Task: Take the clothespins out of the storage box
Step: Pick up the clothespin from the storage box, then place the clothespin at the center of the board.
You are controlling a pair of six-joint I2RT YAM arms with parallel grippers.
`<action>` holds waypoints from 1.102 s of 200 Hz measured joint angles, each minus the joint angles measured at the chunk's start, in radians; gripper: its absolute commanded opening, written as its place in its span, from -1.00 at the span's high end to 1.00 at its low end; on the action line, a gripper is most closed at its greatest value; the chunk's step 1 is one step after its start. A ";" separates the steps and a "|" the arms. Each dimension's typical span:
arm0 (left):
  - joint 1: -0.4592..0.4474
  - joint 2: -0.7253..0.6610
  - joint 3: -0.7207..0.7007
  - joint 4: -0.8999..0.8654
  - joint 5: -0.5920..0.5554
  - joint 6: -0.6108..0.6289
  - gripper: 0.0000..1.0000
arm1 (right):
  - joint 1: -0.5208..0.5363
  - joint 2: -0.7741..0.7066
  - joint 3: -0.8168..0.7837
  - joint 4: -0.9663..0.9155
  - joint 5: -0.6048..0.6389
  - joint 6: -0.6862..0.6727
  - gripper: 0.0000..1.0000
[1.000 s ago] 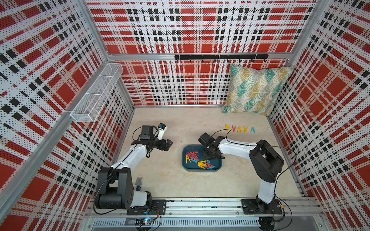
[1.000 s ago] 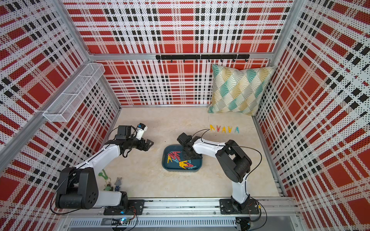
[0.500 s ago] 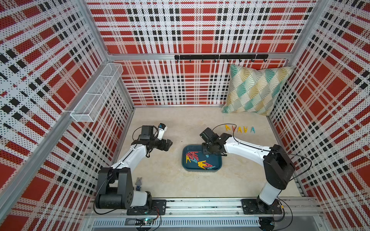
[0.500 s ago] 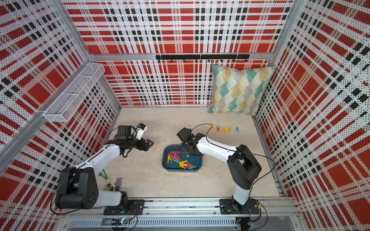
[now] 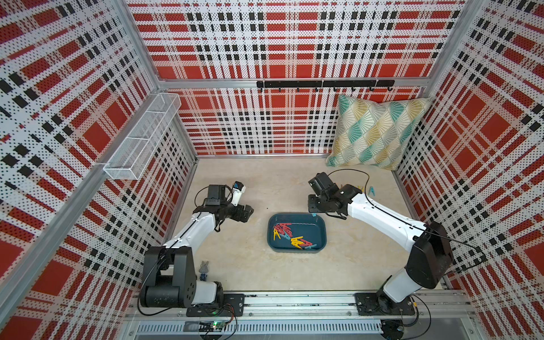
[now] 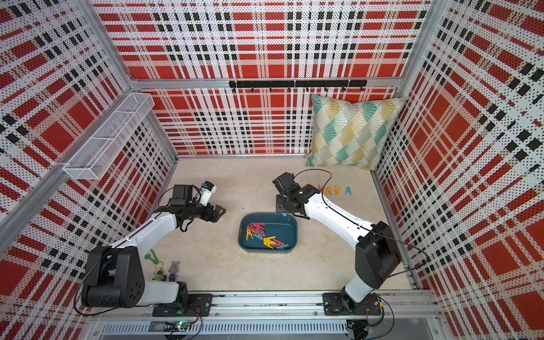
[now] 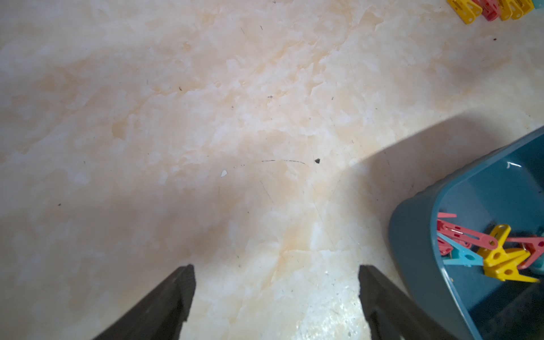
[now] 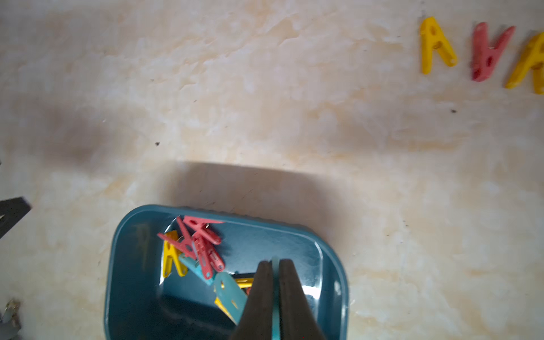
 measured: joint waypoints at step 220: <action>0.002 -0.002 0.000 0.000 0.001 0.000 -0.85 | -0.383 0.448 0.174 0.011 -0.025 -0.097 0.75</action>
